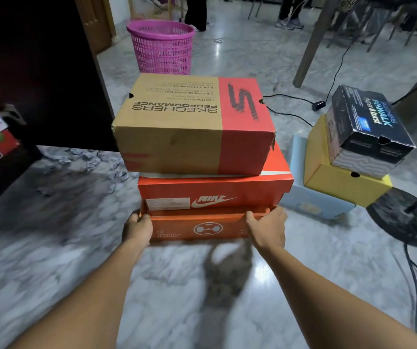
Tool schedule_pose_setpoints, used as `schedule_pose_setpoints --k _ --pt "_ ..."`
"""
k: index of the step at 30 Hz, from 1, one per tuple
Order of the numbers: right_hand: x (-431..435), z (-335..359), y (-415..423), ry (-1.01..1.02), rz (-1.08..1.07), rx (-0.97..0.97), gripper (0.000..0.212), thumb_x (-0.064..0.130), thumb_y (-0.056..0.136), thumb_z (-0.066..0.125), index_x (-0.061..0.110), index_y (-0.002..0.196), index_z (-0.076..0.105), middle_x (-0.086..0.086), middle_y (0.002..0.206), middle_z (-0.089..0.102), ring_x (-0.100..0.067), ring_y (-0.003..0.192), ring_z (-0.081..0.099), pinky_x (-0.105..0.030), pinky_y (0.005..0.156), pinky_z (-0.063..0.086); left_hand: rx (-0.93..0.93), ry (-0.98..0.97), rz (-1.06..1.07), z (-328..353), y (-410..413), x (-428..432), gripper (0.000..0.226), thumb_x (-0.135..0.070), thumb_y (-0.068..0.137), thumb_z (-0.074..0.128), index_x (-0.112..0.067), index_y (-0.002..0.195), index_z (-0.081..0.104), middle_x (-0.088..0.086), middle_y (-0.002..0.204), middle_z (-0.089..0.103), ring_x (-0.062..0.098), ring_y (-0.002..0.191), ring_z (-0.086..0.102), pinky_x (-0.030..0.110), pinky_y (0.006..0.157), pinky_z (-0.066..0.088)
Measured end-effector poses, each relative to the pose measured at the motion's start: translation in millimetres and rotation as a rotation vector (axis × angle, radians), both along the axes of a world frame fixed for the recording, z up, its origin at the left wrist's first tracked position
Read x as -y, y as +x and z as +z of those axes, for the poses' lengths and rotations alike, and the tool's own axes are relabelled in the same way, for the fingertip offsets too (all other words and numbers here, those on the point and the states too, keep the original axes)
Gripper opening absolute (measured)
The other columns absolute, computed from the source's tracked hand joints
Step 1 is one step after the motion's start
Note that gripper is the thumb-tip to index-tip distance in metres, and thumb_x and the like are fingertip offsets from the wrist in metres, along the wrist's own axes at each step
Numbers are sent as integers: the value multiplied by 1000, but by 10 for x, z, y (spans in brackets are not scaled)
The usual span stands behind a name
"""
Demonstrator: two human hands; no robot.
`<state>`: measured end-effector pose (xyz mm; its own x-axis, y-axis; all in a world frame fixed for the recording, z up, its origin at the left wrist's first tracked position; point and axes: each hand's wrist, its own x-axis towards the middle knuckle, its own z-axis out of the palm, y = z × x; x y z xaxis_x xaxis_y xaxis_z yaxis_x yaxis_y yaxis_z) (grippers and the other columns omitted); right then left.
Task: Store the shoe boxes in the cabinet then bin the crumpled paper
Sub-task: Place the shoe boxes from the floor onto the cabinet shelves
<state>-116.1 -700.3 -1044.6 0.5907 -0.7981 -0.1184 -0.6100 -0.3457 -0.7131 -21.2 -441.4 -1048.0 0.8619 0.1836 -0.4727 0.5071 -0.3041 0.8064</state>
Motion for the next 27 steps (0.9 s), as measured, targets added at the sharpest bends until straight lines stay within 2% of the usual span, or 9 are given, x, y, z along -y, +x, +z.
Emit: schedule_pose_setpoints --k 5,8,11,13,15,18,22,25,27 --pt "20 85 -91 -59 -64 46 54 48 85 57 17 127 43 -9 130 50 -31 121 50 -51 97 46 58 11 41 108 -14 -123 20 -24 94 48 -18 111 55 8 113 62 30 100 56 41 92 48" --pt "27 344 -97 -116 -211 259 52 43 84 52 14 127 47 -11 132 51 -31 126 46 -48 102 37 249 38 110 311 92 -99 33 -18 92 49 -25 123 56 5 118 63 29 100 58 36 83 45" --pt "14 636 -27 -162 -220 438 58 50 80 41 16 126 50 -8 130 51 -30 123 48 -46 102 34 411 96 166 498 160 -83 36 -18 96 41 -29 129 52 6 130 58 33 114 55 44 95 47" --pt "-7 842 74 -190 -175 541 59 55 81 36 18 124 51 -5 128 51 -27 118 51 -43 101 34 450 115 247 615 167 -77 37 -19 97 37 -27 130 52 8 135 56 34 117 53 45 96 46" --pt "-25 1064 209 -221 -118 634 59 59 83 36 20 124 53 -2 127 52 -24 117 53 -40 98 36 493 98 336 816 153 -41 36 -28 100 35 -23 130 53 10 132 58 33 116 54 36 89 42" --pt "14 1339 403 -274 -15 681 60 63 84 40 22 125 54 -2 126 54 -22 116 54 -42 100 39 571 -7 381 1218 219 25 44 -50 101 34 -20 125 55 0 111 58 22 101 53 29 78 31" --pt "29 1504 611 -61 252 588 66 72 81 51 27 129 52 -3 129 54 -14 112 55 -38 99 45 534 -162 225 1496 451 -5 61 -76 83 41 -27 113 62 -5 107 66 19 100 61 34 86 46" --pt "13 1452 693 40 275 592 70 86 67 56 44 122 48 3 122 64 -12 115 59 -43 100 48 439 -265 82 1560 574 -28 53 -74 76 52 -33 104 68 -6 112 69 19 104 64 40 98 49" --pt "25 1421 689 99 296 595 67 84 68 58 46 122 47 9 116 70 -9 115 61 -43 101 48 396 -300 26 1548 629 -60 56 -77 63 55 -39 102 70 -8 113 70 18 107 64 44 102 47"
